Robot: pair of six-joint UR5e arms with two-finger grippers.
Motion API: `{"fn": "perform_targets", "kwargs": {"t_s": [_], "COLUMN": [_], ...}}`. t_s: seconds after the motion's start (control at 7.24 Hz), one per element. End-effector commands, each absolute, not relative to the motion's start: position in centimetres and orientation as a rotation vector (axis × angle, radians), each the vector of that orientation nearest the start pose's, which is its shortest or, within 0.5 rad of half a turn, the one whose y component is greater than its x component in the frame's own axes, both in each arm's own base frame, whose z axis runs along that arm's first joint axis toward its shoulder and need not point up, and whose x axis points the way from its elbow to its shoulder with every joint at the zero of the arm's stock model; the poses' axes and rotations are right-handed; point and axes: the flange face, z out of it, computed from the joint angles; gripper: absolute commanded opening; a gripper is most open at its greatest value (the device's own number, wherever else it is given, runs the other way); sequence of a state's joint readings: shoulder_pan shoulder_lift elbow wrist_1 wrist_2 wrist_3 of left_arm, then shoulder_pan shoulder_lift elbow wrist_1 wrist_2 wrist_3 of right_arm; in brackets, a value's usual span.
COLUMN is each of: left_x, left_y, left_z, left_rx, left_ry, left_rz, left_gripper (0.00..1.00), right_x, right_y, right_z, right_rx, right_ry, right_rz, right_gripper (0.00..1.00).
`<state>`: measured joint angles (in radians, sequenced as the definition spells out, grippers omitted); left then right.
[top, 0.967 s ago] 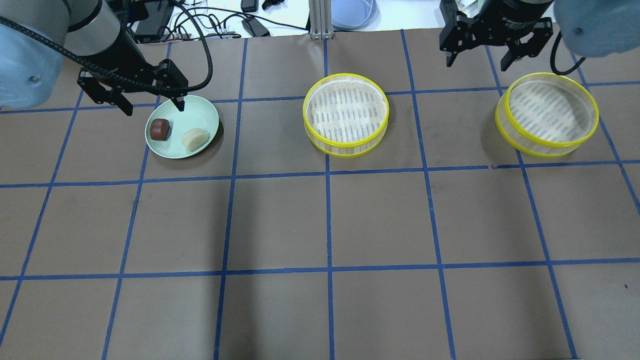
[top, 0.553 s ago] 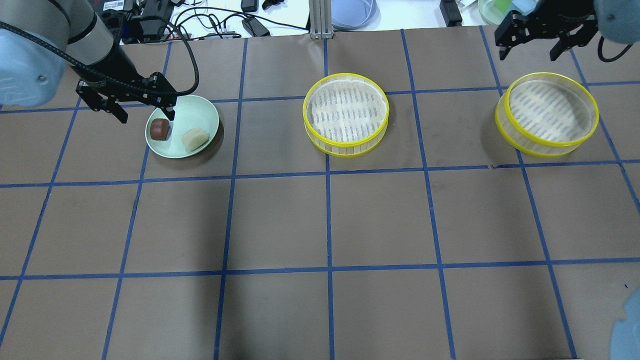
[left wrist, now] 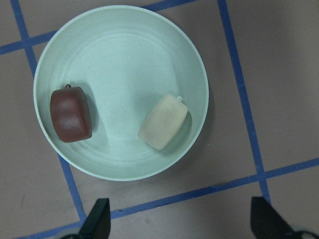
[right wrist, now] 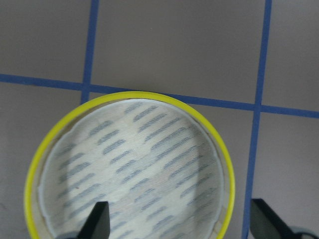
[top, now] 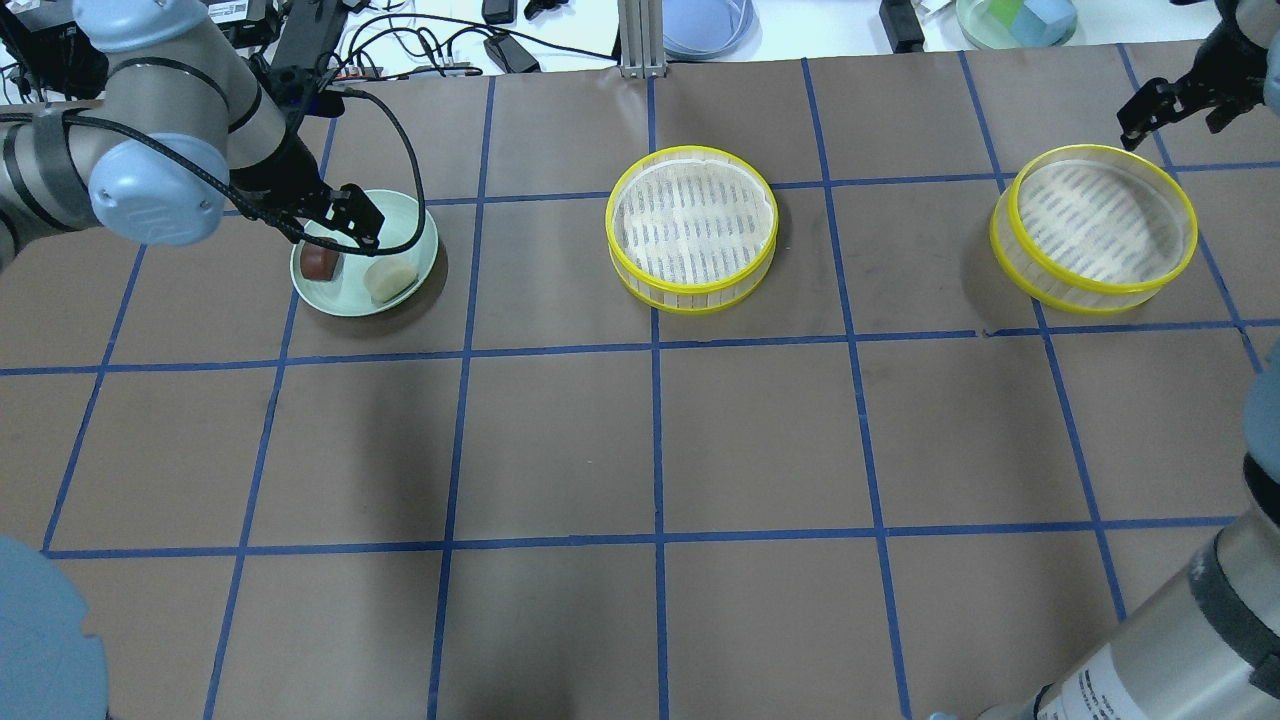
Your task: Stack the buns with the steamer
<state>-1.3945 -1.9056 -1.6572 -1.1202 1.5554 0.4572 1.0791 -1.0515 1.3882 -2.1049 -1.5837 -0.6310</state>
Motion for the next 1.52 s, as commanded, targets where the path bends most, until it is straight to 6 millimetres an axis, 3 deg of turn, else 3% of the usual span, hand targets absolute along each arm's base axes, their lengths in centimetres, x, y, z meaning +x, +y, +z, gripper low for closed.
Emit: {"fn": "perform_targets", "kwargs": {"t_s": [0.0, 0.14, 0.41, 0.69, 0.97, 1.11, 1.24, 1.38], "left_x": [-2.5, -2.5, -2.4, -2.3, -2.2, -2.2, -2.0, -1.9], "left_y": [-63.0, -63.6, -64.2, -64.6, -65.2, -65.6, -65.7, -65.7], "left_z": [25.4, 24.3, 22.6, 22.1, 21.0, 20.3, 20.1, 20.4], "left_rx": [0.667, 0.744, 0.768, 0.771, 0.774, 0.850, 0.852, 0.835], "left_ry": [3.084, 3.069, 3.074, 3.066, 3.056, 3.025, 3.027, 3.021], "left_rz": [-0.043, -0.061, -0.030, -0.052, -0.082, -0.103, -0.106, -0.102], "left_gripper": [0.99, 0.98, 0.81, 0.69, 0.64, 0.62, 0.35, 0.00], "right_x": [-26.1, -26.9, -28.1, -28.2, -28.2, -28.3, -28.3, -28.3], "right_y": [-67.9, -67.9, -67.4, -67.0, -67.0, -66.8, -66.8, -66.8], "right_z": [25.7, 23.5, 22.8, 22.2, 22.1, 22.1, 22.0, 22.0], "right_rx": [-0.259, -0.294, -0.280, -0.264, -0.247, -0.237, -0.234, -0.220], "right_ry": [3.217, 3.203, 3.205, 3.209, 3.209, 3.219, 3.226, 3.227], "right_rz": [-0.174, -0.141, -0.121, -0.088, -0.081, -0.058, -0.047, -0.048], "right_gripper": [0.92, 0.92, 0.85, 0.67, 0.47, 0.28, 0.21, 0.05]}}
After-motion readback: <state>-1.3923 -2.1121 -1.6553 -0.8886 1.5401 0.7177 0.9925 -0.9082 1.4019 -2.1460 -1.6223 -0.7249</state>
